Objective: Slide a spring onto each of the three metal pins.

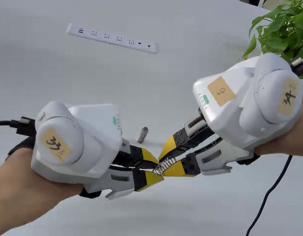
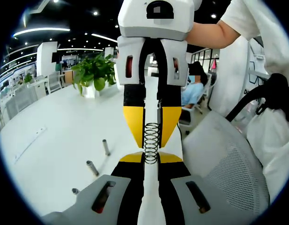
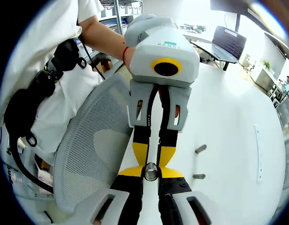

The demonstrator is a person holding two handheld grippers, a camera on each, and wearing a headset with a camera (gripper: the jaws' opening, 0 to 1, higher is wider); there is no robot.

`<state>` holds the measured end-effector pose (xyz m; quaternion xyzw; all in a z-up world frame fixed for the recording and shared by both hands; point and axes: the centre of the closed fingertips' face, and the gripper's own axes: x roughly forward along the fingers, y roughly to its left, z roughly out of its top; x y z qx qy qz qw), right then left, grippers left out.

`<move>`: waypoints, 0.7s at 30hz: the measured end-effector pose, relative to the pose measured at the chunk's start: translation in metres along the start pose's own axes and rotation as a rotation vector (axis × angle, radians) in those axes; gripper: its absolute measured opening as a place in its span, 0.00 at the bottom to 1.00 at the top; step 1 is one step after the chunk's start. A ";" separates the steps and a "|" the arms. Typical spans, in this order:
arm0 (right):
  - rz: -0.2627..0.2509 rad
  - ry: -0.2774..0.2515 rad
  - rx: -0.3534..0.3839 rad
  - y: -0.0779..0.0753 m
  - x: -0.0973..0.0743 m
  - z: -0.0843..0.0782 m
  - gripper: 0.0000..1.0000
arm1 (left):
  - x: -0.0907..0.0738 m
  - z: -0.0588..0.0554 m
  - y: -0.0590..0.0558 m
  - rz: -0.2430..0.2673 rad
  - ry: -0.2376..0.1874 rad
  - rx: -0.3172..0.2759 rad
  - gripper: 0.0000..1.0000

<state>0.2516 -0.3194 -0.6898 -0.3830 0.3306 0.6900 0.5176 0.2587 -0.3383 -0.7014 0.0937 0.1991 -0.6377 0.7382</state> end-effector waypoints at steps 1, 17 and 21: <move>0.000 0.000 0.000 0.000 0.000 0.000 0.07 | 0.000 0.000 0.000 -0.001 0.000 -0.001 0.06; 0.002 -0.002 -0.002 0.001 0.001 -0.002 0.06 | 0.001 -0.001 0.000 -0.013 -0.001 -0.004 0.06; 0.004 -0.002 0.002 0.001 0.001 -0.001 0.06 | 0.001 -0.002 0.000 -0.014 -0.003 -0.008 0.06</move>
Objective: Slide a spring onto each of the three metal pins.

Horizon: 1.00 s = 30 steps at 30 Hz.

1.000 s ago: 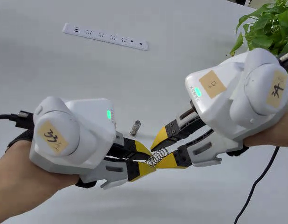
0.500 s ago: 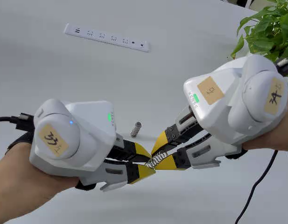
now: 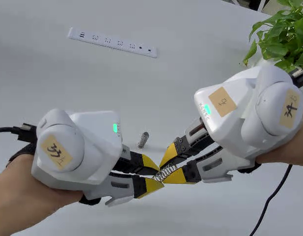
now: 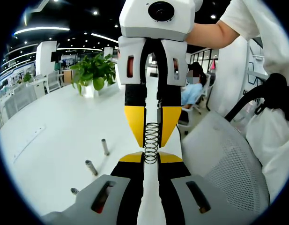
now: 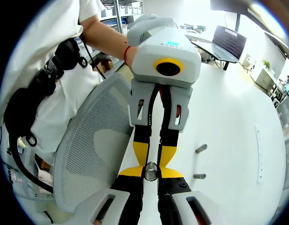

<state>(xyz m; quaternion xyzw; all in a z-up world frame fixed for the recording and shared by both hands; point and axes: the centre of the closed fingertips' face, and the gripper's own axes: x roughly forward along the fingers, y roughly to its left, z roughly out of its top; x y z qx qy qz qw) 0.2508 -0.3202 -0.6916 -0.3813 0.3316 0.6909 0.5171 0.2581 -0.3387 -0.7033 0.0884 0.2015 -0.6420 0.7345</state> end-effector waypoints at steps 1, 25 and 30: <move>0.000 0.000 -0.001 0.000 0.000 0.000 0.06 | 0.000 0.000 0.000 0.000 0.000 -0.001 0.06; -0.050 -0.001 0.023 -0.011 -0.012 0.000 0.06 | -0.016 -0.010 0.011 0.063 -0.002 -0.029 0.17; -0.080 0.007 0.039 -0.018 -0.018 -0.007 0.06 | -0.028 -0.016 0.019 0.106 -0.004 -0.042 0.25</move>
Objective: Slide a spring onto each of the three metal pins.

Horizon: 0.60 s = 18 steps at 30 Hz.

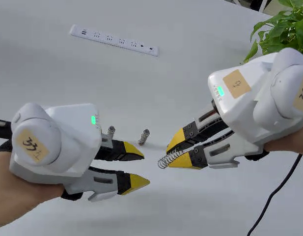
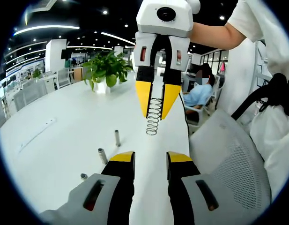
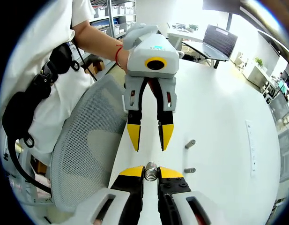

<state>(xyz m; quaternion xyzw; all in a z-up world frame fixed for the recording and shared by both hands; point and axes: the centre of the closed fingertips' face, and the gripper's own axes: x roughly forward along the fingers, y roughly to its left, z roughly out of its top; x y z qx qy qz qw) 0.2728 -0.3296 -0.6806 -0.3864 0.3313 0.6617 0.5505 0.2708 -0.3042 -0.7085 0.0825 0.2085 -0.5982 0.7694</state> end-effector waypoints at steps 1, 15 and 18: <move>-0.006 0.001 0.004 -0.002 -0.001 -0.002 0.06 | -0.002 -0.001 0.002 0.007 0.000 -0.002 0.27; -0.102 0.037 0.084 -0.037 -0.020 -0.030 0.06 | -0.040 -0.017 0.032 0.124 -0.004 -0.028 0.54; -0.120 0.053 0.103 -0.044 -0.022 -0.037 0.06 | -0.046 -0.020 0.037 0.142 -0.009 -0.029 0.59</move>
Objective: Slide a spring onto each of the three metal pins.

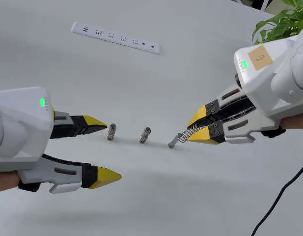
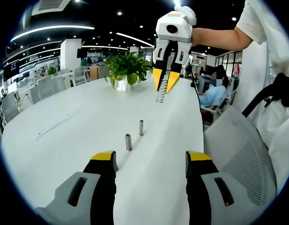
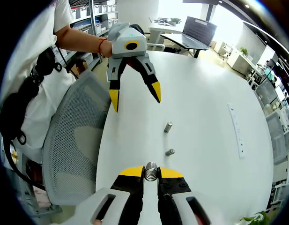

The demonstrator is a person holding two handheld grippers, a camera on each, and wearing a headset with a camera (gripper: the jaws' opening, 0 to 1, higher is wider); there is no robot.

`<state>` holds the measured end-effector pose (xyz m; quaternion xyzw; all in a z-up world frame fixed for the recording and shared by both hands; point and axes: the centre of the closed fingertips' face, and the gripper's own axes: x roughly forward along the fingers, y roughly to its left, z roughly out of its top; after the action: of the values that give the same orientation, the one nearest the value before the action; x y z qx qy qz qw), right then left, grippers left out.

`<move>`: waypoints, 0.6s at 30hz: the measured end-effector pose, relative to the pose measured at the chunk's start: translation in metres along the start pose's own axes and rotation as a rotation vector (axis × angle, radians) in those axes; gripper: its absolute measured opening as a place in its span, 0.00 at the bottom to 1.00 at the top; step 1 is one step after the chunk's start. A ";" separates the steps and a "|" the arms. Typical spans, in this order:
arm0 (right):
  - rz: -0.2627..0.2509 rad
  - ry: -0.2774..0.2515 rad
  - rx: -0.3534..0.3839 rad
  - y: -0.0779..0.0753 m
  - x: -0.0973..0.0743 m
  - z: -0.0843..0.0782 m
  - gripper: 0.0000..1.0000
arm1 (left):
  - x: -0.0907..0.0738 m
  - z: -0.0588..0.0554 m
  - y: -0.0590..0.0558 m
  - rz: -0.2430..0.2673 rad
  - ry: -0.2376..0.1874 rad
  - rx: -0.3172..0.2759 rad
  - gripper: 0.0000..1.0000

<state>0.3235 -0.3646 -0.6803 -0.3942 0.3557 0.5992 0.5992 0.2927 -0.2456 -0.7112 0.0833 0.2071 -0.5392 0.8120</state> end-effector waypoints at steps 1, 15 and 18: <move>-0.003 0.003 0.005 -0.002 0.000 -0.002 0.06 | -0.001 0.000 0.002 0.005 -0.005 0.004 0.62; -0.038 0.091 0.067 -0.034 0.017 -0.031 0.06 | -0.012 -0.011 0.016 0.020 -0.034 -0.010 0.86; -0.040 0.108 0.069 -0.037 0.021 -0.035 0.06 | -0.014 -0.014 0.019 0.024 -0.029 -0.003 0.90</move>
<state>0.3631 -0.3857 -0.7129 -0.4122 0.4002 0.5525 0.6039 0.3015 -0.2209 -0.7196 0.0769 0.1949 -0.5301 0.8216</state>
